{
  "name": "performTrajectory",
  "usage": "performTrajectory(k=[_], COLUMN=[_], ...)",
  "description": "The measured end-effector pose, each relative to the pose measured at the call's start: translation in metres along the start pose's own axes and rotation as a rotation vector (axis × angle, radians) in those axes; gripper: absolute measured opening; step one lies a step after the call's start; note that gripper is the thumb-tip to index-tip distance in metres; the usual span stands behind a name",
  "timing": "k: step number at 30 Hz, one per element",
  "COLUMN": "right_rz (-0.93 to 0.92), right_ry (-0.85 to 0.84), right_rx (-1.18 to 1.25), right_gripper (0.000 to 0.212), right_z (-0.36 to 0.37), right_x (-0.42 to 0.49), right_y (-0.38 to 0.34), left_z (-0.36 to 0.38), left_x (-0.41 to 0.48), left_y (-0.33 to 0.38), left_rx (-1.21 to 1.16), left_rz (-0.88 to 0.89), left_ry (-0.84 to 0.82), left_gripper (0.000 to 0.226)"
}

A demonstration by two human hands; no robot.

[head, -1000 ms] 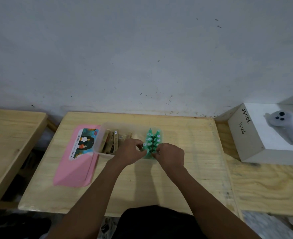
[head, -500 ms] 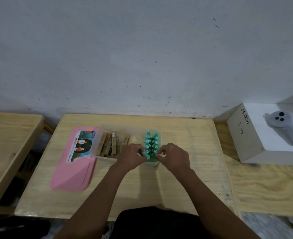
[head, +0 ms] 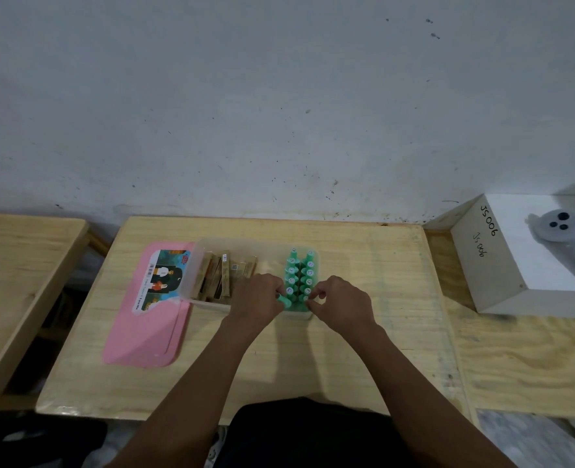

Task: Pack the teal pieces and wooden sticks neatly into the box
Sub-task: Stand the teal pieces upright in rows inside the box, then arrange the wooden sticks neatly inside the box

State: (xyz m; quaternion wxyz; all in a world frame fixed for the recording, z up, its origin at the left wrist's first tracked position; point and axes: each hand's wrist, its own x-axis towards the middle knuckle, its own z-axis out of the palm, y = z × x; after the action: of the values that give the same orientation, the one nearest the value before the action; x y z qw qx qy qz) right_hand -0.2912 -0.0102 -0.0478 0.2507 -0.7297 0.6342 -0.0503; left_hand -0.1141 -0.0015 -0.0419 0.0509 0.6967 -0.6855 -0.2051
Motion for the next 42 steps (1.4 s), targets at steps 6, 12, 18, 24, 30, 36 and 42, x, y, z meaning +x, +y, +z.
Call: performTrajectory(k=[6,12,18,24,30,36,42], right_rz=[0.006,0.018,0.010,-0.071,-0.116,-0.101,-0.034], right_ry=[0.004,0.003,0.013,0.141,0.015,-0.087,-0.125], right_rx=[0.020,0.046,0.061,0.053,-0.012,0.047,0.072], right_gripper=[0.018,0.018,0.018,0.020,0.021,0.019,0.017], right_z=[0.000,0.000,0.001,0.005,0.008,0.004,0.001], right_x=[-0.003,-0.005,-0.007,-0.005,-0.004,-0.004,-0.003], right_y=[0.000,0.000,0.000,-0.002,-0.019,-0.020,-0.009], left_z=[0.004,0.006,0.007,-0.003,-0.020,-0.010,-0.008], left_x=[0.002,0.003,0.003,0.001,-0.008,-0.016,-0.018], left_y=[0.005,0.003,-0.003,-0.017,-0.039,-0.050,-0.051], left_rx=[0.020,-0.094,-0.263,-0.402,-0.215,-0.195,-0.183], left_rz=[0.030,-0.026,-0.078,-0.082,-0.026,-0.074,-0.038], left_ry=[0.020,-0.033,-0.090,-0.205,-0.326,-0.189,-0.162], left_gripper=[0.025,0.017,0.011,0.013,0.021,0.018,0.018])
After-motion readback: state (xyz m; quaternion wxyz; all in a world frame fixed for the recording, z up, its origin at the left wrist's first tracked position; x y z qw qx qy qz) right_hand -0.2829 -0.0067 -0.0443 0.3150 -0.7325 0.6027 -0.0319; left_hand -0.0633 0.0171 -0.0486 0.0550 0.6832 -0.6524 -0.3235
